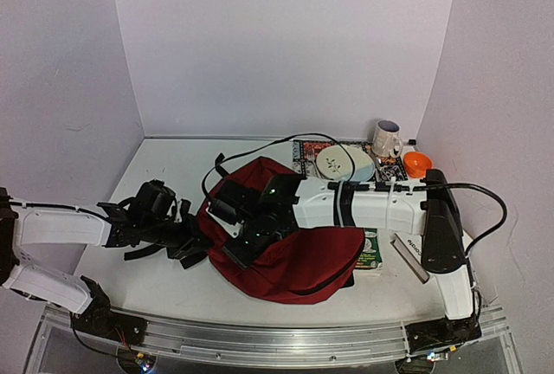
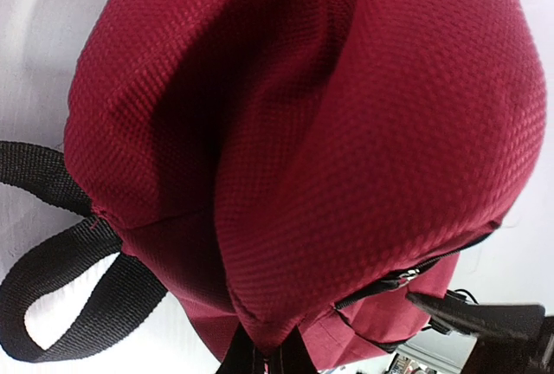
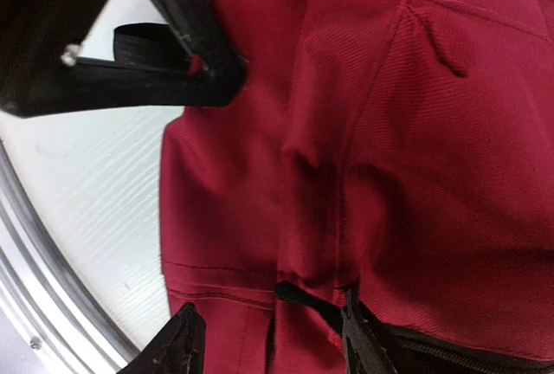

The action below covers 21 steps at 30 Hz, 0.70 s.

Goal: Pack the student bag
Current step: Hold the lower front pocket of the student bag, then grab the lower front pocket of the student bag.

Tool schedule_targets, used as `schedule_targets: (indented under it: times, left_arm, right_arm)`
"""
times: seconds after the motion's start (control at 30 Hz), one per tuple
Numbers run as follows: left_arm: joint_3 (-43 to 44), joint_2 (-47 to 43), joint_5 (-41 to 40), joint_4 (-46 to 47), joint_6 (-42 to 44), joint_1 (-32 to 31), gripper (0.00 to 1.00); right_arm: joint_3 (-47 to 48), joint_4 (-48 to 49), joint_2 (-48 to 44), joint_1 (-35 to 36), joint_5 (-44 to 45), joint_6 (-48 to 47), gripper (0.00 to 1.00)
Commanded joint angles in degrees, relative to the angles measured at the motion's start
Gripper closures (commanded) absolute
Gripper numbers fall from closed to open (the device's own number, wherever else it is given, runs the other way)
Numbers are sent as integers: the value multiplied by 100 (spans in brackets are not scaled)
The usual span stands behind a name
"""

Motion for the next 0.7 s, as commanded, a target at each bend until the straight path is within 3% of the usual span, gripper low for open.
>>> schedule_targets:
  times: [0.0, 0.5, 0.67]
  left_arm:
    - [157, -234, 240, 371, -32, -46, 100]
    - [382, -339, 241, 133, 73, -48, 100]
    - [438, -360, 269, 88, 88, -46, 100]
  right_arm:
    - [-216, -360, -9, -57, 419, -246, 46]
    - [-570, -392, -44, -58, 898, -2036, 42]
    - [-432, -344, 152, -56, 1295, -2168, 50]
